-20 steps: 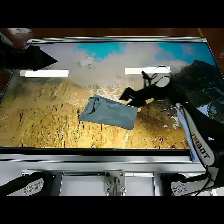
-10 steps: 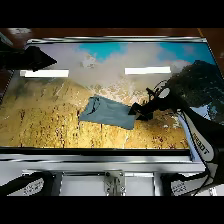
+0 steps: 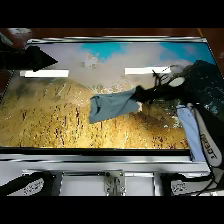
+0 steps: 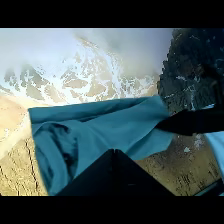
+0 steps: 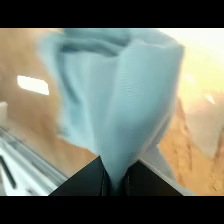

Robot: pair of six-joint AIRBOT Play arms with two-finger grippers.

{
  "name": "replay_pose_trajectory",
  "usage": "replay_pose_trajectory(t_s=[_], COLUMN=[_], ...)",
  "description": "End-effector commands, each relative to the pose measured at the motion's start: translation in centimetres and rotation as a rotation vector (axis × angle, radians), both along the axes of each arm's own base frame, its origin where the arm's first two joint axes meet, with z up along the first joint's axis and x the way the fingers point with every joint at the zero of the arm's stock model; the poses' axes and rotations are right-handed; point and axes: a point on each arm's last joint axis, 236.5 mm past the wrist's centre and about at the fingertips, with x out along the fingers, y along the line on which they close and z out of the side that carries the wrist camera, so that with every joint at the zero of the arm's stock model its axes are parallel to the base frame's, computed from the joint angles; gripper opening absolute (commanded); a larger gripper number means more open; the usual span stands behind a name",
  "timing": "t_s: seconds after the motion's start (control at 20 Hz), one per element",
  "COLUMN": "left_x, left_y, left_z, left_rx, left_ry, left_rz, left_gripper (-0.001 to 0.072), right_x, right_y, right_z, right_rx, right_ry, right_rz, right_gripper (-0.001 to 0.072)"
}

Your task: Fold the shirts.

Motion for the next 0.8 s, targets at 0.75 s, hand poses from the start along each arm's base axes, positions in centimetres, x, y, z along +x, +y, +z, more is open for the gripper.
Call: replay_pose_trajectory(t_s=[0.75], left_x=[-1.5], left_y=[-0.5], left_z=[-0.2], left_rx=[0.01], left_ry=[0.031], left_rz=[-0.047], left_gripper=[0.0045], right_x=[-17.1], right_y=[-41.4], right_z=[6.8], right_rx=[-0.542], right_ry=[0.337], right_rz=[-0.717], right_gripper=[0.0059])
